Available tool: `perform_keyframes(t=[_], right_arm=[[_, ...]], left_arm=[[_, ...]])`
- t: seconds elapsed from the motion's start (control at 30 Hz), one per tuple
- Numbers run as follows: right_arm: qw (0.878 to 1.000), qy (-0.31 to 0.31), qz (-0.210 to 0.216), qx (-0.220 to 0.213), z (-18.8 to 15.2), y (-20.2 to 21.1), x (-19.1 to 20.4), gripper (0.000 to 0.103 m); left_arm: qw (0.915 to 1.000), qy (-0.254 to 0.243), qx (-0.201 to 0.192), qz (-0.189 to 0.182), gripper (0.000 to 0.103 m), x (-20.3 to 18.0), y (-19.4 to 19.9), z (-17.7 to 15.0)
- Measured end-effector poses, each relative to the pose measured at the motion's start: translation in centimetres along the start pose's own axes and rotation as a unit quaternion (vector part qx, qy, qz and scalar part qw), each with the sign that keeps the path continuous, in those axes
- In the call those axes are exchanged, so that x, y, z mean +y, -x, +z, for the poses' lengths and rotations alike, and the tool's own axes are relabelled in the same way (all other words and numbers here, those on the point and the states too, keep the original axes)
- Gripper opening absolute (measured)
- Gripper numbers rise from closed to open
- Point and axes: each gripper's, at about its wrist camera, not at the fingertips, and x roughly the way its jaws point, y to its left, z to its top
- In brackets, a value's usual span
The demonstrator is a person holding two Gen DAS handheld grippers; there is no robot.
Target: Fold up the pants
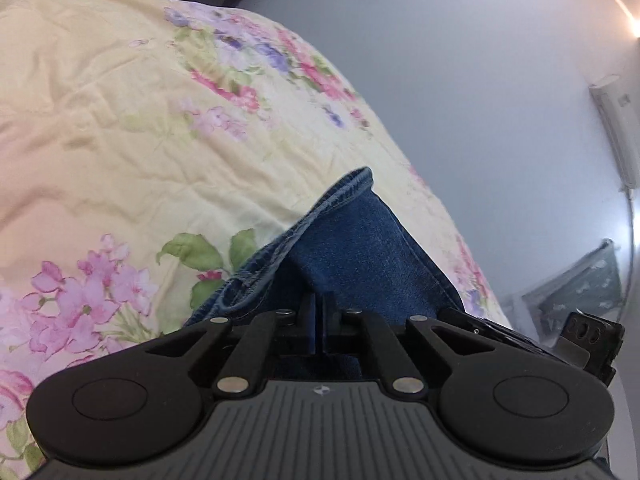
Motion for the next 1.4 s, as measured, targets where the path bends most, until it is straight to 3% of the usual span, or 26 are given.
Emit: perform_keyframes(t=[0.1, 0.2, 0.3, 0.4, 0.5, 0.67, 0.7, 0.73, 0.77, 0.83, 0.93, 1.17, 1.23, 1.3, 1.4], right_arm=[[0.994, 0.027, -0.093, 0.049, 0.2, -2.7, -0.2, 0.005], [0.972, 0.067, -0.206, 0.089, -0.6, -7.0, -0.2, 0.005], [0.959, 0.080, -0.254, 0.099, -1.9, -9.4, -0.4, 0.005], [0.963, 0.065, -0.246, 0.085, -2.6, -9.3, -1.2, 0.005], [0.968, 0.051, -0.236, 0.073, -2.6, -8.7, -2.0, 0.005], [0.974, 0.036, -0.216, 0.054, -2.3, -7.7, -2.0, 0.005], [0.975, 0.035, -0.214, 0.052, -2.3, -7.6, -1.9, 0.005], [0.975, 0.034, -0.212, 0.051, -2.3, -7.5, -1.8, 0.005], [0.976, 0.034, -0.209, 0.050, -2.4, -7.5, -1.6, 0.005], [0.977, 0.035, -0.204, 0.049, -2.5, -7.3, -1.3, 0.005], [0.978, 0.036, -0.201, 0.048, -2.5, -6.8, -1.0, 0.005], [0.987, 0.014, -0.162, 0.014, -1.6, -3.6, -0.7, 0.005], [0.991, -0.006, -0.137, -0.003, -1.3, -2.6, -0.8, 0.005], [0.993, -0.028, -0.116, -0.016, -1.1, -2.0, -1.2, 0.005], [0.992, -0.028, -0.123, 0.022, -1.7, -4.2, -1.1, 0.005]], left_arm=[[0.9984, 0.012, 0.001, 0.056, 0.008, 0.7, -0.6, 0.0], [0.9976, 0.021, 0.014, 0.064, 0.012, 2.5, -1.4, -0.7], [0.9984, 0.001, 0.019, 0.053, 0.015, 3.5, -1.9, -1.0], [0.9992, -0.027, 0.012, 0.029, 0.033, 3.5, -2.5, -0.8], [0.9990, -0.037, 0.024, 0.007, 0.034, 3.0, -3.6, -0.8], [0.9990, -0.025, 0.033, 0.017, 0.037, 2.8, -6.2, -0.8], [0.9993, -0.014, 0.035, 0.007, 0.036, 3.0, -6.8, -0.6], [0.9992, -0.012, 0.037, 0.000, 0.028, 3.1, -7.2, -0.4], [0.9989, -0.018, 0.043, 0.008, 0.000, 2.9, -7.7, -0.3], [0.9983, -0.025, 0.042, 0.032, 0.000, 2.8, -8.1, -0.2], [0.9994, -0.020, 0.022, 0.021, 0.000, 2.6, -6.5, -0.3], [0.9972, 0.044, -0.012, -0.059, 0.000, 2.7, 0.3, 1.3], [0.9963, 0.072, 0.003, -0.048, 0.000, 3.4, 0.8, 1.4], [0.9948, 0.098, 0.025, -0.011, 0.000, 4.4, 0.2, 1.1], [0.9971, 0.038, 0.033, 0.057, 0.000, 4.2, -1.6, -0.1]])
